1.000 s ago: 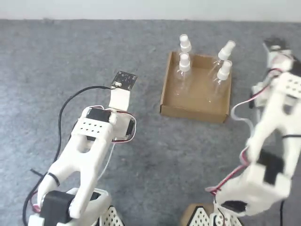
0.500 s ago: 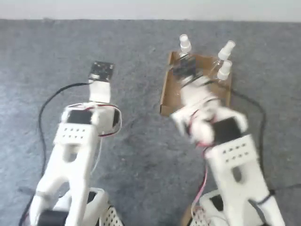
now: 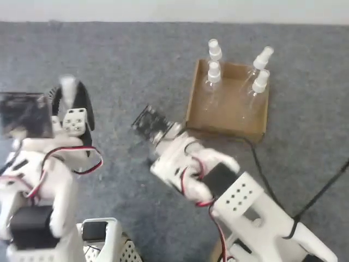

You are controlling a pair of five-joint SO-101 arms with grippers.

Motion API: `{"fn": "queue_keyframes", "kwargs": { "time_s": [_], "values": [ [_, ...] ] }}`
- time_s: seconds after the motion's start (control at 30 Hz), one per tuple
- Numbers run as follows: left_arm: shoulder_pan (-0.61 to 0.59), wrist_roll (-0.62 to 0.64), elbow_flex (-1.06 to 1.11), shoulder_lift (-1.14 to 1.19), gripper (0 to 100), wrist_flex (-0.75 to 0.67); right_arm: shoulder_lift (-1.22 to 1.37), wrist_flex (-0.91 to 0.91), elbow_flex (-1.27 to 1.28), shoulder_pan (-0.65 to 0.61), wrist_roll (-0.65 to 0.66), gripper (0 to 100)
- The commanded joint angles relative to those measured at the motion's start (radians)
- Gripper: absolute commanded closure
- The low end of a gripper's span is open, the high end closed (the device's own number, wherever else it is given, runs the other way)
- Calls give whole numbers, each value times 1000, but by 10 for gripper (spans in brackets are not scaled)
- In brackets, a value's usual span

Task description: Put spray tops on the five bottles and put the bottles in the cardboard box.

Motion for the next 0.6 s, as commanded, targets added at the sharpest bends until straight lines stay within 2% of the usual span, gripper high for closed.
{"fn": "queue_keyframes", "kwargs": {
  "time_s": [0.0, 0.3, 0.43, 0.57],
  "values": [
    [-3, 103, -137, 23, 988, 9, -68, -117, 89, -96, -5, 993],
    [49, 333, -148, 29, 988, -66, -223, -716, 416, -113, -37, 993],
    [64, 385, -130, 35, 988, -127, -308, -777, 509, -113, -68, 993],
    [161, 388, -41, 35, 988, -252, -360, -777, 546, -114, -68, 993]
  ]
}}
